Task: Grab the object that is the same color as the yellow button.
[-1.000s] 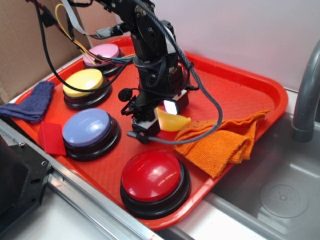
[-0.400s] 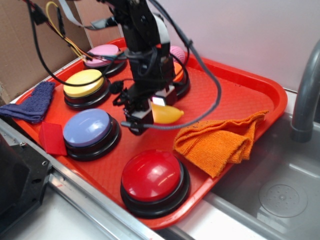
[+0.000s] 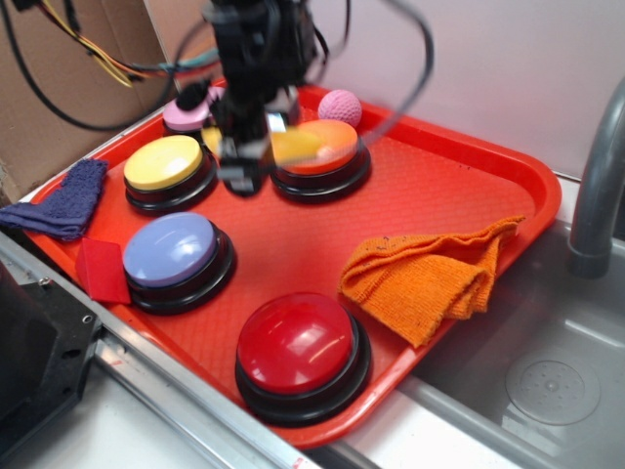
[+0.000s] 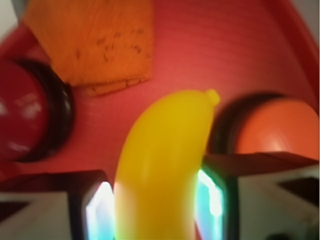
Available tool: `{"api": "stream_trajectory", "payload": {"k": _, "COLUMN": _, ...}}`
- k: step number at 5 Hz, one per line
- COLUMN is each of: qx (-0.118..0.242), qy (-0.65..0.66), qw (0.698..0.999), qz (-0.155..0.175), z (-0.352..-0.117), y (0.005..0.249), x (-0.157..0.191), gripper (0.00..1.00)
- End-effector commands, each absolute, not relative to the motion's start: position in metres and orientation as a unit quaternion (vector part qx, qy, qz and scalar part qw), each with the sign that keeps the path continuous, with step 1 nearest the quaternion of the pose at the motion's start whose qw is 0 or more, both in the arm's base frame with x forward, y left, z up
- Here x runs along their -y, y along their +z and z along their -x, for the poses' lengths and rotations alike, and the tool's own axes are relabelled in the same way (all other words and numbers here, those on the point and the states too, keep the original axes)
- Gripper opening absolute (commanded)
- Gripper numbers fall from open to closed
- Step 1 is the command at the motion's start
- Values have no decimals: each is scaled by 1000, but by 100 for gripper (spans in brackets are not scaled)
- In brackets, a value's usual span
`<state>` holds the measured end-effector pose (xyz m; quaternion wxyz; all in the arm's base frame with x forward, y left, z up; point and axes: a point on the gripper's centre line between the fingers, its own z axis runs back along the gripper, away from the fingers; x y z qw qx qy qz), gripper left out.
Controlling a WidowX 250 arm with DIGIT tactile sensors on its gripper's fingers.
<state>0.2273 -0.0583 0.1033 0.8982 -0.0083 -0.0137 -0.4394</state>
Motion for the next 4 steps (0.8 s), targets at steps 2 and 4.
{"api": "stream_trajectory", "payload": {"k": 2, "qx": 54, "qy": -124, "qw": 991, "qz": -1, "z": -216, "y": 197, "x": 47, "gripper": 0}}
{"api": "stream_trajectory", "payload": {"k": 4, "qx": 45, "qy": -77, "qw": 996, "qz": -32, "z": -222, "y": 187, "x": 41, "gripper": 0}}
